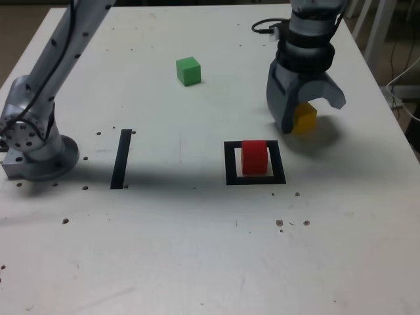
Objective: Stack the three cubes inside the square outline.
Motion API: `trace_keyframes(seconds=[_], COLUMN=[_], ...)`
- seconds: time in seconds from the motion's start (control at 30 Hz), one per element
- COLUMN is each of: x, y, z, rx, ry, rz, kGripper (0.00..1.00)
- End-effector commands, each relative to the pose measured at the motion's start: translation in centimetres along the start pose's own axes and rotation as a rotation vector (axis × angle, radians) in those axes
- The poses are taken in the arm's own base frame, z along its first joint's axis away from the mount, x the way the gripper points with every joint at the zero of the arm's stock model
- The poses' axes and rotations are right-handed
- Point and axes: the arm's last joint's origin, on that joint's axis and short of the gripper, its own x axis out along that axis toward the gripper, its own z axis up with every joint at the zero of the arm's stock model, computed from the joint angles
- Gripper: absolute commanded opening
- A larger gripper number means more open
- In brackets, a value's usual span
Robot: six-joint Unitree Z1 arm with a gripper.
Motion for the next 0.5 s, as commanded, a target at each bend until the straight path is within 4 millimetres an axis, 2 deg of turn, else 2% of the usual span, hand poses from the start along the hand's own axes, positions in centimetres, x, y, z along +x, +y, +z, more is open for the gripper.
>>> trace_keyframes(seconds=[0.0, 0.23, 0.47], x=[0.25, 0.36, 0.34], y=[0.10, 0.14, 0.38], z=[0.24, 0.02, -0.41], rx=[-0.004, -0.009, -0.029], ry=[-0.003, 0.019, 0.053], rz=[0.006, 0.001, -0.006], kGripper=[0.94, 0.86, 0.65])
